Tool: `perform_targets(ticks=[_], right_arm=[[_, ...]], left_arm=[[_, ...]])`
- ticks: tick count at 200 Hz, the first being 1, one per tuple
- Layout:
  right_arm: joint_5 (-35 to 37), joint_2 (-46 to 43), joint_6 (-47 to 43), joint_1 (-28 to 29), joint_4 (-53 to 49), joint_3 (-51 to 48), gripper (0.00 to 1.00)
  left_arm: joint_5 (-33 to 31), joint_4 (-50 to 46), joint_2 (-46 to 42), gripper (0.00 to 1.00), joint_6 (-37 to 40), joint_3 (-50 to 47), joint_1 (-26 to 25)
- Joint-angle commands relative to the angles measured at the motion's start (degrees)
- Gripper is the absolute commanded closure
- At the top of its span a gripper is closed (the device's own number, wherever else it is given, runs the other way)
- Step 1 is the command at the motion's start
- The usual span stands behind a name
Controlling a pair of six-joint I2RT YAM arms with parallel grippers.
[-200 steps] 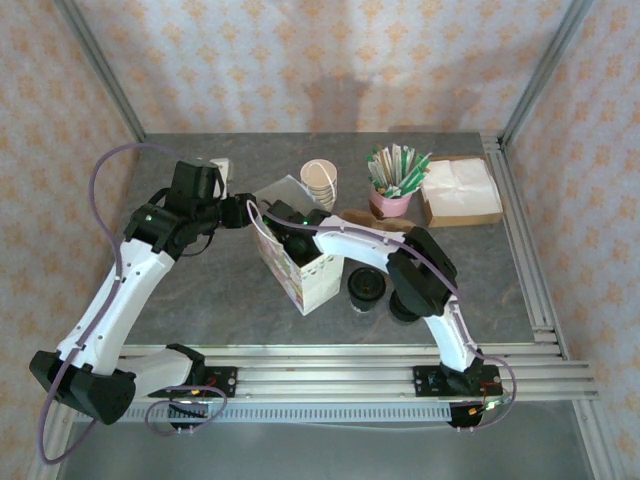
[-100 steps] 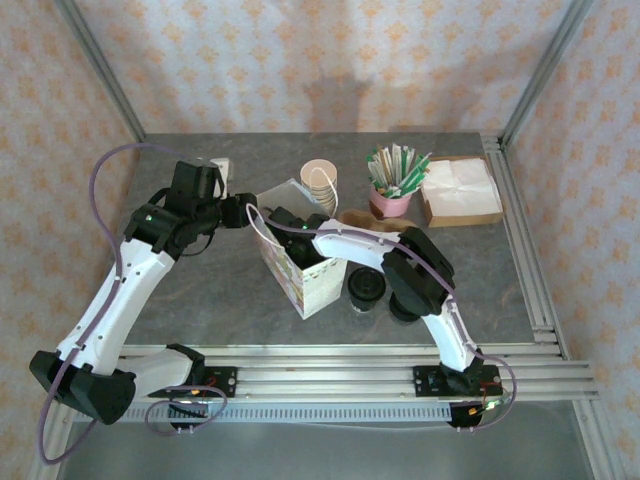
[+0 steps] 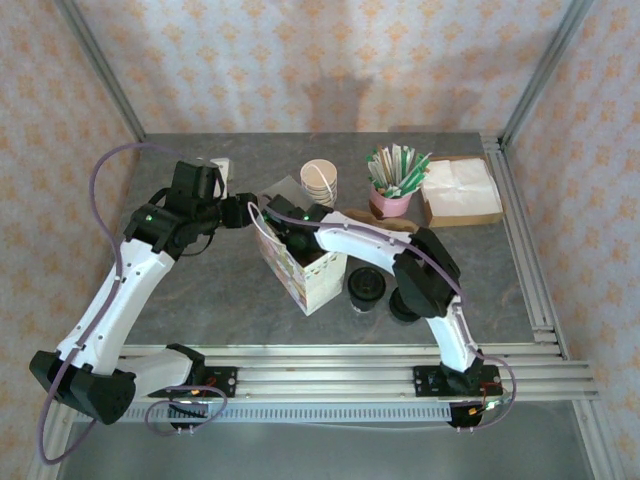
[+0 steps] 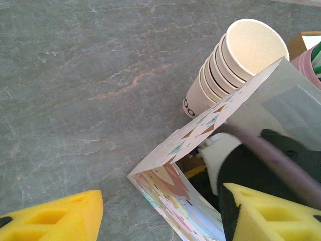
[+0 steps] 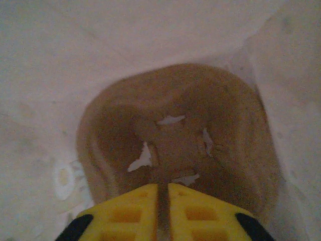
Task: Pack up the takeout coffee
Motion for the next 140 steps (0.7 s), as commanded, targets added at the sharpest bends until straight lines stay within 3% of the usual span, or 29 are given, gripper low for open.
perform_targets(ticks=[1,71,140], right_arm=[[2.13,-5.07,1.43,-0.02,-1.74,2.04,0.83],[2.44,-14.98,2.27,-0.02,-2.96,4.87,0.74],[0.67,-21.59,-2.93,0.05,-7.81,13.73,0.64]], left_arm=[[-0.21,0.49,0.49,0.36,-0.23,-0.13,-0.55],[-2.85,0.09,0.41,0.35,-1.27,1.37,-0.49],[-2.42,3.42,1.85,0.34,-3.67,1.19,-0.43]])
